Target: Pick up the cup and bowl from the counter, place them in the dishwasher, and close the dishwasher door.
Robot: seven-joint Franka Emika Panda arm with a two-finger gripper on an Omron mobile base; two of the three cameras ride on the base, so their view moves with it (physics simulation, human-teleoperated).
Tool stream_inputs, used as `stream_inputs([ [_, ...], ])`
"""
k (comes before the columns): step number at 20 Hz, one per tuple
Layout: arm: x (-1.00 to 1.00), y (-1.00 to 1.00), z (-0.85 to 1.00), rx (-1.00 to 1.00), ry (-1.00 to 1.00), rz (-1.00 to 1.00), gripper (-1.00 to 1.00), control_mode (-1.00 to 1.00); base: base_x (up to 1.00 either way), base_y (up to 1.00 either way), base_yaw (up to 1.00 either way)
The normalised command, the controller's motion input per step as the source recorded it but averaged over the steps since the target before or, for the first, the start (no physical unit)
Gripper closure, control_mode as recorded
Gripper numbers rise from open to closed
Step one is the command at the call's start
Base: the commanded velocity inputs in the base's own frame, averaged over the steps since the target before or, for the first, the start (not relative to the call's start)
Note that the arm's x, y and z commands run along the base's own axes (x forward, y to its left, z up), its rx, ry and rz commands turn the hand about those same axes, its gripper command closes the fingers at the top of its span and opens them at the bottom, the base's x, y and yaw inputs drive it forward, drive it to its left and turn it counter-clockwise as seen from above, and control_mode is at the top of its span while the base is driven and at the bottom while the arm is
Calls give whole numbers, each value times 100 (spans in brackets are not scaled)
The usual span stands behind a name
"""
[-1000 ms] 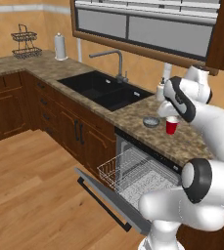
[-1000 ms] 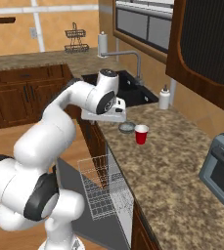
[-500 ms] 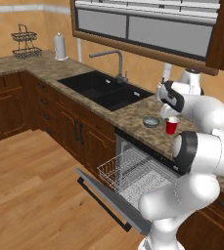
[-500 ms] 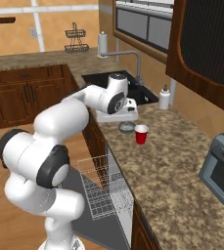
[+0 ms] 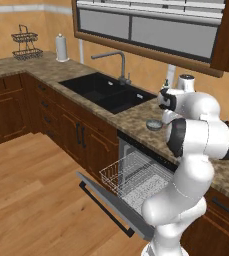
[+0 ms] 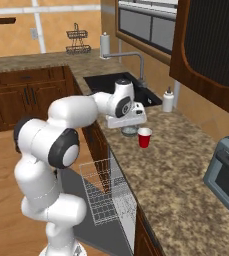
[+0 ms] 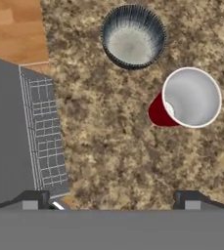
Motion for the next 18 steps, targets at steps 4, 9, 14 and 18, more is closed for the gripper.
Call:
stream_inputs([
  [4, 48, -20, -42, -4, 0, 1, -100, -100, 0, 0, 0],
  [9, 50, -11, -40, -5, 0, 0, -100, -100, 0, 0, 0],
  [14, 60, -9, -31, -5, 0, 0, -100, -100, 0, 0, 0],
  [18, 56, -24, -26, -2, 0, 0, -100, -100, 0, 0, 0],
])
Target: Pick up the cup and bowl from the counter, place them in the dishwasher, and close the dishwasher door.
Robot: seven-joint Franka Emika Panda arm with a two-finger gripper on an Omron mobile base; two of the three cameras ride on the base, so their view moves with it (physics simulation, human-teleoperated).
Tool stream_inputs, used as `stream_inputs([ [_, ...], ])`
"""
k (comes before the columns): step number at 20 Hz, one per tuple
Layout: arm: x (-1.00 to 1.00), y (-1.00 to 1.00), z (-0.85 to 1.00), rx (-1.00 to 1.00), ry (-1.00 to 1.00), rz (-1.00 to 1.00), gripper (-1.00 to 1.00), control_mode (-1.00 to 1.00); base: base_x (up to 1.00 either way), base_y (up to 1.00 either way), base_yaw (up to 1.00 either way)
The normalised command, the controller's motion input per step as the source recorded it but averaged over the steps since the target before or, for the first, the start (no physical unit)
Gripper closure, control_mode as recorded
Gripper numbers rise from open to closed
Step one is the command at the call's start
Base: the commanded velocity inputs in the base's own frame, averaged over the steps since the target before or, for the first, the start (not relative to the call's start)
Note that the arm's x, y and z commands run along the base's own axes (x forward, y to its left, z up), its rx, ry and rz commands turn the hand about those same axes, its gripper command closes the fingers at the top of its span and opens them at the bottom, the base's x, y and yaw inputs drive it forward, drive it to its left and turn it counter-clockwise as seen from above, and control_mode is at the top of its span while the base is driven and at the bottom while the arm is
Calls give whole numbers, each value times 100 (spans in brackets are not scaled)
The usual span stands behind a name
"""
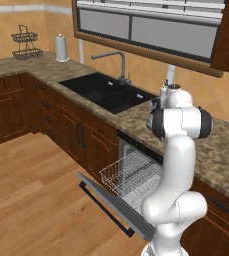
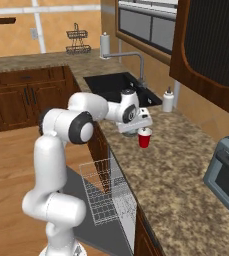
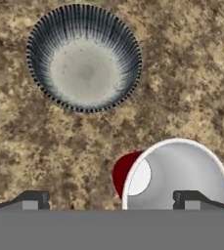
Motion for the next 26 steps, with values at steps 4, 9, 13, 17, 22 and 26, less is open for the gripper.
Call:
stream_inputs([
  [4, 38, -32, -23, 0, 0, 0, -100, -100, 0, 0, 0],
  [9, 28, -27, -28, 0, 0, 0, -100, -100, 0, 0, 0],
  [13, -4, -4, -31, 0, 2, 0, 100, -100, 0, 0, 0],
  [17, -35, 4, -21, 0, 0, 0, 100, -100, 0, 0, 0],
  [22, -54, 14, -6, 0, 0, 0, 100, -100, 0, 0, 0],
  [26, -70, 39, 0, -1, -4, 0, 100, -100, 0, 0, 0],
])
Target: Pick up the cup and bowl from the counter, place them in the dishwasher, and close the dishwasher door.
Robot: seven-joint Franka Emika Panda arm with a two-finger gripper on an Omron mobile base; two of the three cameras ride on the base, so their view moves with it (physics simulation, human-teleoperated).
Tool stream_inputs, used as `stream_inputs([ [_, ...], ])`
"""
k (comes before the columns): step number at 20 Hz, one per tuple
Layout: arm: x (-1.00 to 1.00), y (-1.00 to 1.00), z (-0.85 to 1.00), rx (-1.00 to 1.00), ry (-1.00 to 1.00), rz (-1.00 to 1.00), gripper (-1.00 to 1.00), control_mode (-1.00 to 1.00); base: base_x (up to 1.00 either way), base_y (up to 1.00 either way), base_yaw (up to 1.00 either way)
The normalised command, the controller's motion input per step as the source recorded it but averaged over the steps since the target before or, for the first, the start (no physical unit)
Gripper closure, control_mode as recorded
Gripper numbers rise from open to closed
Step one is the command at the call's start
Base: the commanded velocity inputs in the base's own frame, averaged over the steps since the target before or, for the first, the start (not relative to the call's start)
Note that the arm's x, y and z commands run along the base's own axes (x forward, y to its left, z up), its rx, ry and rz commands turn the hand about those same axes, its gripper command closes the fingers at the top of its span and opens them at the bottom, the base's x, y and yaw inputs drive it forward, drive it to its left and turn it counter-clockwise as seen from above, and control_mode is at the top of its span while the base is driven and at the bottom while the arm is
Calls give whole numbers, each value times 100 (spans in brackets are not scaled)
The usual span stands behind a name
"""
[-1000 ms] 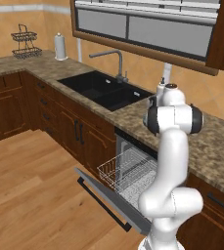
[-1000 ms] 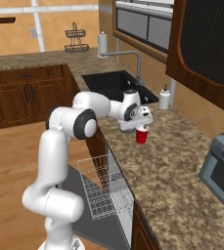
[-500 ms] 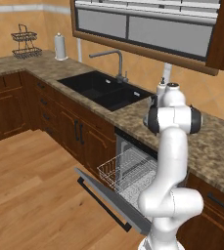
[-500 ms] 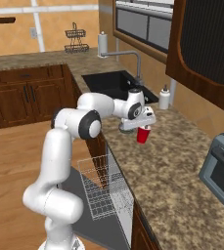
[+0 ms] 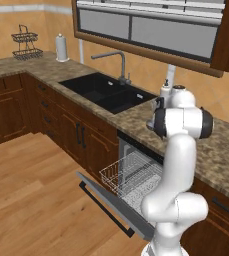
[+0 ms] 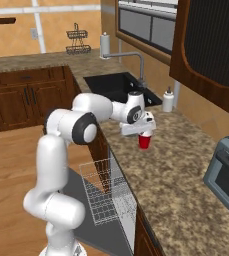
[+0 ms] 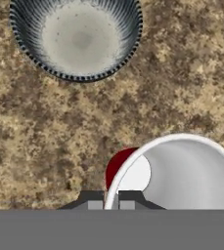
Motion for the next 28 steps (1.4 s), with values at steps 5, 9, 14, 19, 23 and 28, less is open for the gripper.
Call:
stream_inputs([
  [5, -88, 82, 5, -6, -9, 0, 100, -100, 0, 0, 0],
  [9, -95, 100, 5, -14, -5, 0, 100, -100, 0, 0, 0],
  [14, -37, 100, 0, -13, 6, 0, 100, -100, 0, 0, 0],
  [19, 1, 100, -6, -10, 12, 0, 100, -100, 0, 0, 0],
  [23, 37, 92, -35, -6, 14, 0, 100, -100, 0, 0, 0],
  [28, 52, 57, -76, -5, 9, 0, 100, -100, 0, 0, 0],
])
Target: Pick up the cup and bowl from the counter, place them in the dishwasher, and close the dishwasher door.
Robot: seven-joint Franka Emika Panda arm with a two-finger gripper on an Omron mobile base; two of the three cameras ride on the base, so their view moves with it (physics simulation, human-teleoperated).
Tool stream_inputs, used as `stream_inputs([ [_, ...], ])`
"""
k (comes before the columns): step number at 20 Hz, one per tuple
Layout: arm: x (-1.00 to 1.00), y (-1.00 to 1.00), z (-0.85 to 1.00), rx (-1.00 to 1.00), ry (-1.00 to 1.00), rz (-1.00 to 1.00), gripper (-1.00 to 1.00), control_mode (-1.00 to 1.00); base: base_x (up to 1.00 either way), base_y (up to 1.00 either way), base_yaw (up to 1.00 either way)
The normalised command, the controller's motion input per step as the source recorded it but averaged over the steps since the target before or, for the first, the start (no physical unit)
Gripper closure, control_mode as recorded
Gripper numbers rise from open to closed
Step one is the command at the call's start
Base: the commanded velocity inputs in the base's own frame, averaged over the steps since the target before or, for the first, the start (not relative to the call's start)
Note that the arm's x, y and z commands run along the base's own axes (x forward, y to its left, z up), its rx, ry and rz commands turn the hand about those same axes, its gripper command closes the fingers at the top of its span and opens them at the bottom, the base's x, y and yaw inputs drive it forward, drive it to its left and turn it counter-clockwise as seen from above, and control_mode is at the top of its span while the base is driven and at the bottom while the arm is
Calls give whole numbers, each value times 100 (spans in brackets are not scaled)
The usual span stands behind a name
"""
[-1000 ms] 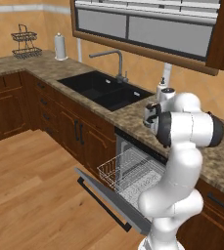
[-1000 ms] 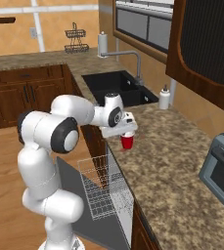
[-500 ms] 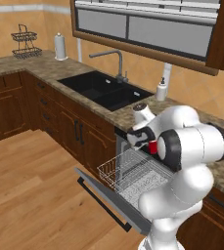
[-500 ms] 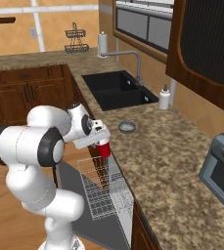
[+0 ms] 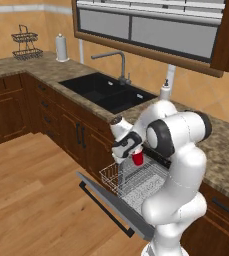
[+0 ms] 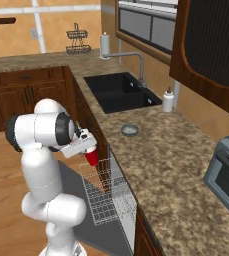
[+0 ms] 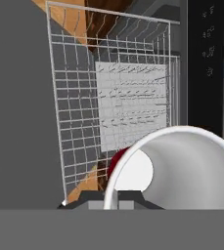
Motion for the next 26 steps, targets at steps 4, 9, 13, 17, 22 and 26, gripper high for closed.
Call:
stream_inputs([
  [4, 70, 17, -100, -3, 3, 0, 100, -100, 0, 0, 0],
  [9, 77, 6, -99, -8, 0, 0, 100, -100, 0, 0, 0],
  [13, 69, 1, -85, -11, 0, 0, 100, -100, 0, 0, 0],
  [17, 62, 0, -66, -8, 0, 0, 100, -100, 0, 0, 0],
  [22, 57, -5, -51, 0, 0, 0, 100, -100, 0, 0, 0],
  [26, 66, -20, -63, 0, 0, 0, 100, -100, 0, 0, 0],
])
